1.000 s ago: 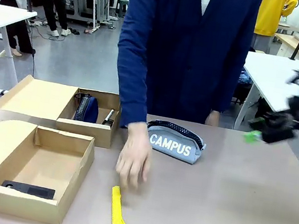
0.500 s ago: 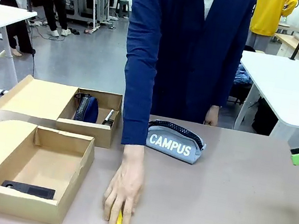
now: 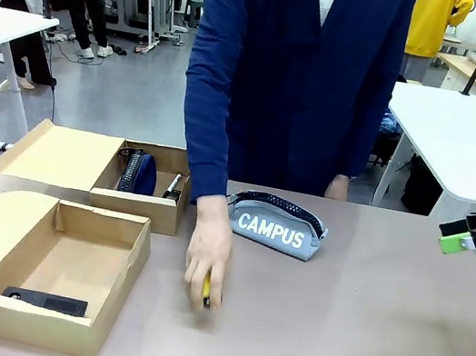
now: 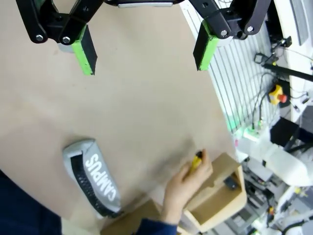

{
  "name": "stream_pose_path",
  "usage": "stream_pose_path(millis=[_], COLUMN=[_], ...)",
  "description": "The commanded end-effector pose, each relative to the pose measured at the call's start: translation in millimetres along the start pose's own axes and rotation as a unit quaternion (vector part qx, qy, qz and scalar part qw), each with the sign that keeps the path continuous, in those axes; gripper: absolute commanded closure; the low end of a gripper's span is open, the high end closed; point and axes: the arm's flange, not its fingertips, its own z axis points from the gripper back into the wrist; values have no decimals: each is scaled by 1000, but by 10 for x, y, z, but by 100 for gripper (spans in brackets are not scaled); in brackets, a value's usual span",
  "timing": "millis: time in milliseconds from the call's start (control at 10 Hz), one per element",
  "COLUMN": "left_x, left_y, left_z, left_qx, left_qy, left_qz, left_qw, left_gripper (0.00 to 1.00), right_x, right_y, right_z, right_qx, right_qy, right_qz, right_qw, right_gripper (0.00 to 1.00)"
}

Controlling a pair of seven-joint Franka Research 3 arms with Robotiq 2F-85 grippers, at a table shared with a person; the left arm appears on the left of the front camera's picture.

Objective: Place items inside the box.
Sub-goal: Pick up a Pencil pouch or Stapler and place it inside the Mailer Box closest to the robot.

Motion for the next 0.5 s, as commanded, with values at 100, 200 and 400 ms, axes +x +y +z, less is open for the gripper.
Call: stream_pose_path(millis=[100, 200, 400], left_x=[-20, -20, -20], left_y=[-20, -20, -20], left_z=[-5, -5, -5], left_qx=[-6, -6, -6], left_qy=[1, 1, 1], left_qz=[-6, -6, -6], left_qw=[1000, 1000, 1000], left_gripper=[0, 0, 0], right_x=[484, 739, 1214], right_y=[5, 9, -29], right_z=[-473, -809, -1504], right_qx=[-31, -34, -80], right_qy=[27, 46, 101], right_qz=[50, 78, 108], right_qw=[998, 995, 986], right_gripper=[0, 0, 0])
